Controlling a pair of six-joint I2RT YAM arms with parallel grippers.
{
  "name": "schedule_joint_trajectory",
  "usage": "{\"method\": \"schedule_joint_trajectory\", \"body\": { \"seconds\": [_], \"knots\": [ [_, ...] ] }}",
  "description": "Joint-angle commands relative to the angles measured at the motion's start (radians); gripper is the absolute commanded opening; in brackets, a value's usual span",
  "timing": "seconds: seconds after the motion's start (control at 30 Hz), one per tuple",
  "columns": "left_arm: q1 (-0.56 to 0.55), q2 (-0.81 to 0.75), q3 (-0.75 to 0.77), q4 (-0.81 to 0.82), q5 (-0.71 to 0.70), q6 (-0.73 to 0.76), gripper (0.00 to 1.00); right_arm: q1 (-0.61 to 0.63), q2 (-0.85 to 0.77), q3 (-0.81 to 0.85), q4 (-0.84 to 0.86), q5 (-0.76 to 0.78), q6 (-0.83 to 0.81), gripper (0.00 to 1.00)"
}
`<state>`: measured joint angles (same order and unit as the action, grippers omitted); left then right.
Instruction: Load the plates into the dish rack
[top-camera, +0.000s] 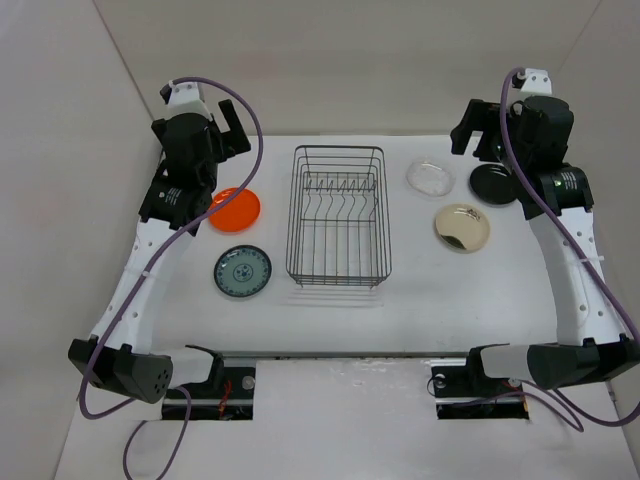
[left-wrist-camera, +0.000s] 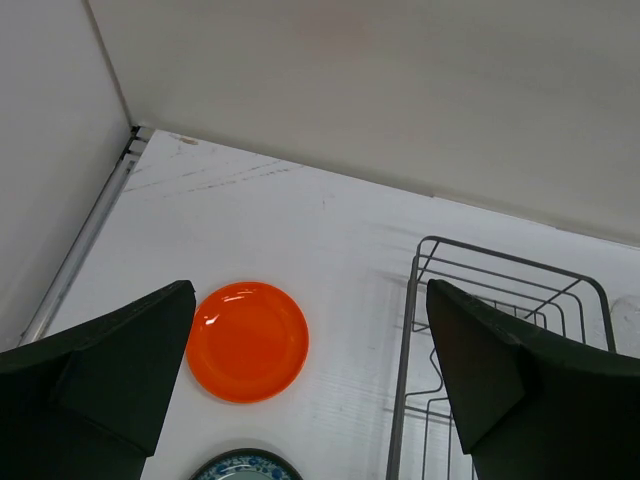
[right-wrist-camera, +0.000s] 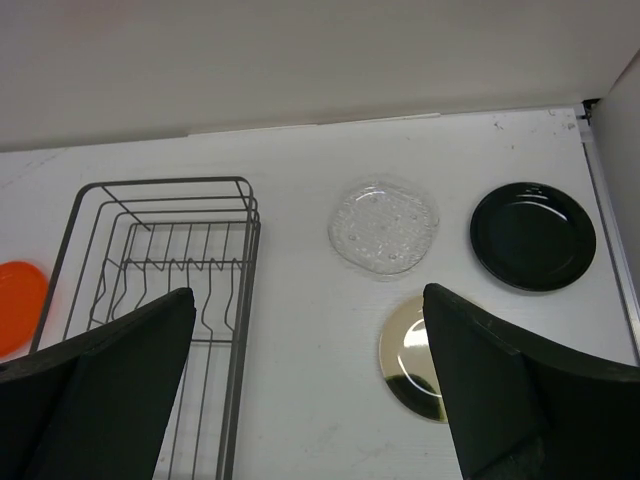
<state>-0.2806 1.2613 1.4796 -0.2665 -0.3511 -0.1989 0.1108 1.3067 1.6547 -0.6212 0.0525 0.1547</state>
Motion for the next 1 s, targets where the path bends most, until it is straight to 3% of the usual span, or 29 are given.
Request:
{"method": "schedule_joint_trajectory", "body": {
  "seconds": [0.0,0.43,0.57,0.67,0.83,0.97],
  "knots": [
    [-0.005,-0.011,0.022,0.027,0.006,0.010,1.00,0.003,-0.017,0.036,0.029,0.023,0.014,1.00],
    [-0.005,-0.050,-0.021,0.078,0.055,0.012,1.00,-0.006,0.040,0.017,0.051,0.086,0.049,1.00],
    [-0.005,-0.040,0.014,0.055,0.064,0.003,1.00,-0.089,0.123,-0.021,0.212,0.008,0.068,1.00],
    [-0.005,-0.019,0.033,0.030,0.087,-0.007,1.00,-0.114,0.248,0.005,0.274,-0.080,0.068,1.00],
    [-0.005,-0.019,0.022,0.041,0.124,-0.007,1.00,-0.145,0.642,0.331,0.127,-0.138,0.068,0.95],
    [-0.005,-0.019,0.022,0.041,0.144,-0.007,1.00,-0.180,0.851,0.526,0.049,-0.184,0.068,0.86]
  ]
}}
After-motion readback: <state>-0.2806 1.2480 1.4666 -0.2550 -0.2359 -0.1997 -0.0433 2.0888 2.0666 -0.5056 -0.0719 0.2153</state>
